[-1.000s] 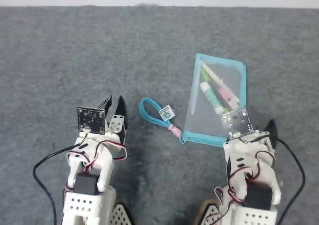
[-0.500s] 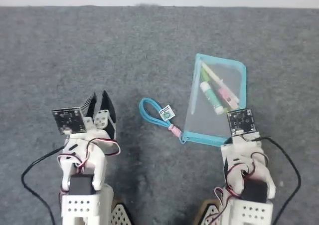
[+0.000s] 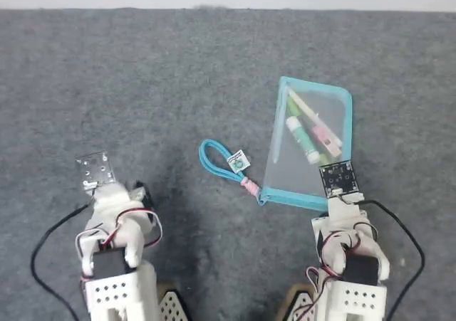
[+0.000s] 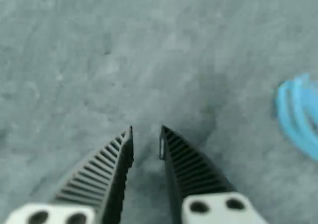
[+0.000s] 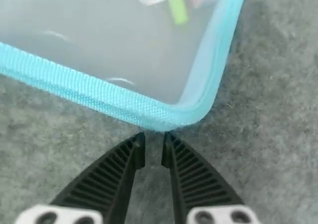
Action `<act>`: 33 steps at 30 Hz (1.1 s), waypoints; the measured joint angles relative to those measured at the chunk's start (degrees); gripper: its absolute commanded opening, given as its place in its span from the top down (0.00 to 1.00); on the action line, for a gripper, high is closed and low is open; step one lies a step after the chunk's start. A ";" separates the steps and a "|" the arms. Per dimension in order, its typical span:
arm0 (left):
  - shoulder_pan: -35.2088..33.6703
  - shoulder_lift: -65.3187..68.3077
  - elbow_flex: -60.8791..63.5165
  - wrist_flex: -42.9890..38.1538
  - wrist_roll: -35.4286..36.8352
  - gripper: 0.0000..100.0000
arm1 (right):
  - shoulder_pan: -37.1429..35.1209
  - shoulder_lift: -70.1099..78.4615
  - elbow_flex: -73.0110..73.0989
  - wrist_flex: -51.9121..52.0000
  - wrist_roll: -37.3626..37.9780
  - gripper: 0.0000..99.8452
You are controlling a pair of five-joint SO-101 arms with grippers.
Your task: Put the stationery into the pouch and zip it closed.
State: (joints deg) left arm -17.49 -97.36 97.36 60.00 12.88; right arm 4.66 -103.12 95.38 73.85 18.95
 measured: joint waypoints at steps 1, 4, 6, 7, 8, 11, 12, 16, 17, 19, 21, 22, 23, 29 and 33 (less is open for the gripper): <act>-0.79 0.00 0.00 0.97 -1.76 0.99 | 0.00 0.00 0.00 0.53 0.00 0.93; -3.52 0.00 0.00 2.02 -8.18 0.99 | -0.09 0.00 0.00 0.88 0.00 0.93; -5.01 0.00 0.00 2.02 -11.69 0.99 | -0.09 0.00 0.00 0.88 0.00 0.93; -5.80 0.00 0.00 2.02 -13.01 0.99 | -0.09 0.00 0.00 0.88 0.00 0.93; -6.33 0.00 0.00 2.02 -13.45 0.99 | -0.09 0.00 0.00 0.88 0.00 0.93; -6.86 0.00 0.00 2.02 -13.98 0.99 | -0.09 0.00 0.00 0.88 0.00 0.93; -6.68 0.00 0.00 2.02 -14.07 0.99 | -0.09 0.00 0.00 0.88 0.00 0.93; -7.12 0.00 0.00 2.02 -14.33 0.99 | -0.09 0.00 0.00 0.88 0.00 0.93; -7.03 0.00 0.00 2.02 -14.33 0.99 | -0.09 0.00 0.00 0.88 0.00 0.93; -6.95 0.00 0.00 2.02 -14.33 0.99 | -0.09 0.00 0.00 0.88 0.00 0.93; -6.95 0.00 0.00 2.02 -14.33 0.99 | -0.09 0.00 0.00 0.88 0.00 0.93; -6.95 0.00 0.00 2.02 -14.33 0.99 | -0.09 0.00 0.00 0.88 0.00 0.93; -6.95 0.00 0.00 2.02 -14.33 0.99 | -0.09 0.00 0.00 0.88 0.00 0.93; -6.95 0.00 0.00 2.02 -14.33 0.99 | -0.09 0.00 0.00 0.88 0.00 0.93; -6.95 0.00 0.00 2.02 -14.33 0.99 | -0.09 0.00 0.00 0.88 0.00 0.93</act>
